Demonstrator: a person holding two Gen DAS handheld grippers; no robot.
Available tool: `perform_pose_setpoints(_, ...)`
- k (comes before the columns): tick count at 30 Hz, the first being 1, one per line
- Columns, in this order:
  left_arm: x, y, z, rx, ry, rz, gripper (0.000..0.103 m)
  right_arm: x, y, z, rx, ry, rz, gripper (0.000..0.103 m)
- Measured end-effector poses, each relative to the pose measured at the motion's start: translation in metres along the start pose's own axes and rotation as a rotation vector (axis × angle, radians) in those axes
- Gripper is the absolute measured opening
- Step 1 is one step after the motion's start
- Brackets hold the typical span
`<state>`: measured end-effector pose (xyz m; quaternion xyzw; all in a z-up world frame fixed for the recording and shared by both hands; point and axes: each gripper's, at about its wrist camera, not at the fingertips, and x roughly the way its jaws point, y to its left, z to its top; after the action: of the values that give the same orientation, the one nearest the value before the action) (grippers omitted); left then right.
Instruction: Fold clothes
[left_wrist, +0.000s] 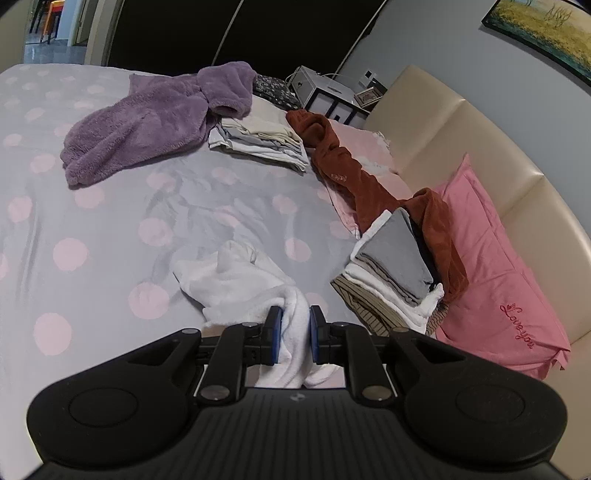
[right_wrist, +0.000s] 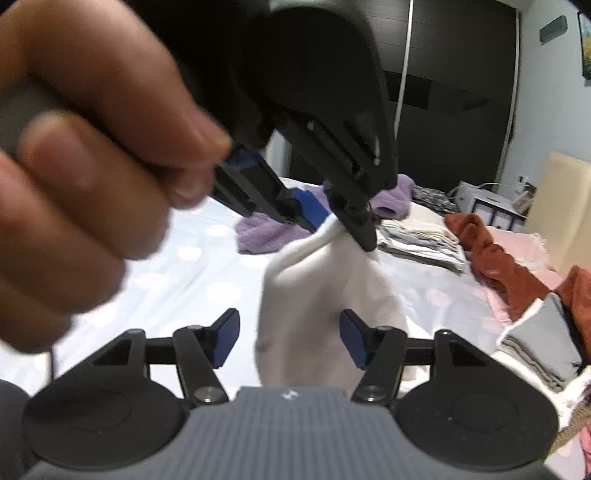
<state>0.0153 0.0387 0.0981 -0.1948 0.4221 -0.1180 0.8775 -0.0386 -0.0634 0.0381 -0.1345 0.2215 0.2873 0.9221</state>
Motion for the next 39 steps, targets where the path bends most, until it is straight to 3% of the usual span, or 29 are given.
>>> perform_pose_setpoints(1,0.001,0.000,-0.001,-0.001,0.001,-0.001,0.013,0.003,0.000,0.000,0.003,0.004,-0.014,0.042)
perform_pose_setpoints(2,0.001,0.001,-0.001,-0.002,0.001,0.000,0.013,0.006,-0.002,0.000,0.014,0.009,-0.018,0.038)
perform_pose_setpoints(4,0.002,0.003,-0.001,-0.002,-0.002,0.003,0.013,0.010,-0.007,0.001,0.037,0.021,-0.026,0.008)
perform_pose_setpoints(11,0.011,0.017,-0.007,0.049,0.005,0.021,0.016,-0.007,-0.056,0.017,0.139,0.026,-0.009,0.005)
perform_pose_setpoints(18,0.022,0.033,-0.037,0.146,0.004,0.062,0.022,-0.013,-0.115,0.046,0.244,0.038,0.025,0.005)
perform_pose_setpoints(22,0.039,0.043,-0.073,0.283,-0.014,0.135,0.041,-0.010,-0.135,0.066,0.236,0.016,0.017,0.005)
perform_pose_setpoints(27,0.062,0.044,-0.118,0.444,-0.194,0.240,0.053,-0.023,-0.136,0.083,0.241,-0.004,0.034,0.005)
perform_pose_setpoints(30,0.080,0.043,-0.130,0.477,-0.285,0.211,0.059,-0.034,-0.130,0.092,0.220,-0.018,0.038,0.005)
perform_pose_setpoints(35,0.121,0.032,-0.152,0.704,-0.286,0.211,0.059,-0.043,-0.129,0.101,0.198,-0.026,0.032,0.005)
perform_pose_setpoints(39,0.140,0.021,-0.161,0.821,-0.362,0.296,0.058,-0.048,-0.129,0.101,0.195,-0.022,0.031,0.005)
